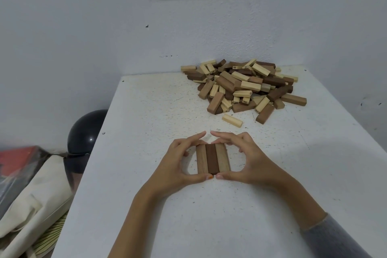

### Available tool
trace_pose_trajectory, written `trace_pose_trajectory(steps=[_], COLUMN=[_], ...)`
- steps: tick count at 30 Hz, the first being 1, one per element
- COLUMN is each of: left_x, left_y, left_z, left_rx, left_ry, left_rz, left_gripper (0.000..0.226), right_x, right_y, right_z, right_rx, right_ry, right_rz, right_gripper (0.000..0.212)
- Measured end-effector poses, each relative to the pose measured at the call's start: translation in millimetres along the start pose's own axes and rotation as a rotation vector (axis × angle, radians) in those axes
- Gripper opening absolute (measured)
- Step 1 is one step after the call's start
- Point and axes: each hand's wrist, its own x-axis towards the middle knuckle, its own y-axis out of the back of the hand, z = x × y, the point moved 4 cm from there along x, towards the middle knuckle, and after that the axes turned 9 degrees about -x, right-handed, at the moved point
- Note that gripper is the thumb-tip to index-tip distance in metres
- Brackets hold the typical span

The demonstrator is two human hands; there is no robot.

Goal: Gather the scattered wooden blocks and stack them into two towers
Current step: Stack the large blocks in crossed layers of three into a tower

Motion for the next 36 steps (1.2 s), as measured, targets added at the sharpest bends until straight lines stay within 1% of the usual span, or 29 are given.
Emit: trace_pose_trajectory(steps=[5,10,16,20,24,31,36], left_x=[-4,-18,-34,-43,-41,-21,-15], left_y=[10,44,93,117,139,163,171], left_z=[-2,-9,-27,-37,-49,-63,-71], left_rx=[0.029,0.084,0.019,-0.06,-0.076,-0.074,-0.043], left_ry=[0.002,0.029,0.12,0.189,0.23,0.245,0.264], left_rz=[0.021,0.065,0.074,0.124,0.139,0.065,0.035], left_gripper=[0.096,0.103,0.106,0.104,0.103,0.101,0.101], right_x=[6,26,59,84,108,139,144], right_y=[-7,-27,-58,-74,-85,-89,-93], right_z=[-6,-29,-64,-82,-91,-93,-91], right_rx=[0.019,0.057,0.018,0.04,0.057,0.066,0.046], right_ry=[0.004,0.014,0.069,0.095,0.104,0.07,0.059], right_rz=[-0.016,-0.044,-0.061,-0.073,-0.077,-0.068,-0.043], right_gripper=[0.088,0.089,0.081,0.081,0.081,0.083,0.083])
